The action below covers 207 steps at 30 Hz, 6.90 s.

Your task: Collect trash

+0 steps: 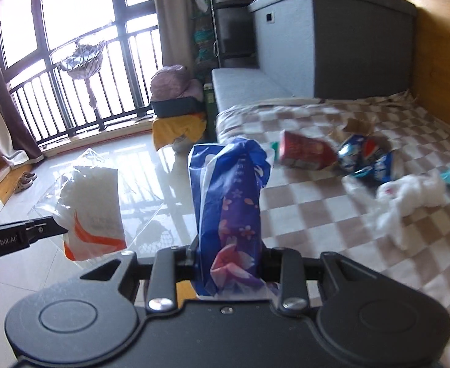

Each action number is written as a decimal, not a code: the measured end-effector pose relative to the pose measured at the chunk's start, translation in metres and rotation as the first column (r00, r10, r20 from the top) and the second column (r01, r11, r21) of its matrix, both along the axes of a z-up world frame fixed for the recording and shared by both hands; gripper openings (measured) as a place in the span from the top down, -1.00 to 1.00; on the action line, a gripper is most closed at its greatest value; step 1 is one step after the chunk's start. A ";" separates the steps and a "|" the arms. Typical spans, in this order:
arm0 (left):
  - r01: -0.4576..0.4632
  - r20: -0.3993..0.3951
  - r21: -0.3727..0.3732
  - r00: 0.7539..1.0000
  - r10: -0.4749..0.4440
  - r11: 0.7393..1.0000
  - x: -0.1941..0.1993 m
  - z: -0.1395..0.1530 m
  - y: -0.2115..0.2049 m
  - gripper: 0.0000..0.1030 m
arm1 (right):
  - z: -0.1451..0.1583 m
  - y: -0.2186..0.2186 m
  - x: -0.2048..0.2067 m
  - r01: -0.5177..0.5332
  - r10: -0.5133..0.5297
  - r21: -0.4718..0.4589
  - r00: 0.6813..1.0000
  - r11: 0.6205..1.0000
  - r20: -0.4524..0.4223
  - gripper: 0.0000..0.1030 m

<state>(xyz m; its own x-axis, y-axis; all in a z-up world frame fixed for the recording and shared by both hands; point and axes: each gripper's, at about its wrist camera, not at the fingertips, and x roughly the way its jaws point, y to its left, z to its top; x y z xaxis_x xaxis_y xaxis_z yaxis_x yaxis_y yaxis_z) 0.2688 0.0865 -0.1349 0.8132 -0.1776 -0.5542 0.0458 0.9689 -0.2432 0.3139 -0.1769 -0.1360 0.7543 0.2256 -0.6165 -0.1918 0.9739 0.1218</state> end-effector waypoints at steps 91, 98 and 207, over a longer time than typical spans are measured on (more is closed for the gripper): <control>0.076 -0.520 0.240 0.852 0.062 0.968 0.150 -0.278 0.048 0.11 | -0.271 0.107 0.143 -0.102 0.059 -0.069 0.883 0.992 -0.465 -0.78; 0.049 -0.523 0.225 0.848 0.078 0.973 0.132 -0.262 0.057 -0.21 | -0.262 0.109 0.130 -0.123 0.073 -0.084 0.891 0.989 -0.447 -1.00; 0.110 0.033 0.182 0.992 -0.118 0.977 0.171 -0.042 -0.242 -1.00 | -0.064 -0.184 0.047 0.147 -0.158 0.121 0.984 0.982 0.083 0.77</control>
<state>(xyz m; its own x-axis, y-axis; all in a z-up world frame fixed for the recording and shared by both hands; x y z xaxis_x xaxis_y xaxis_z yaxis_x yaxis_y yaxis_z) 0.4401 -0.1555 -0.1773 0.8174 -0.1711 -0.5501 0.1651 0.9844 -0.0609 0.3611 -0.3605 -0.1997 0.8376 0.1681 -0.5198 -0.0574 0.9733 0.2223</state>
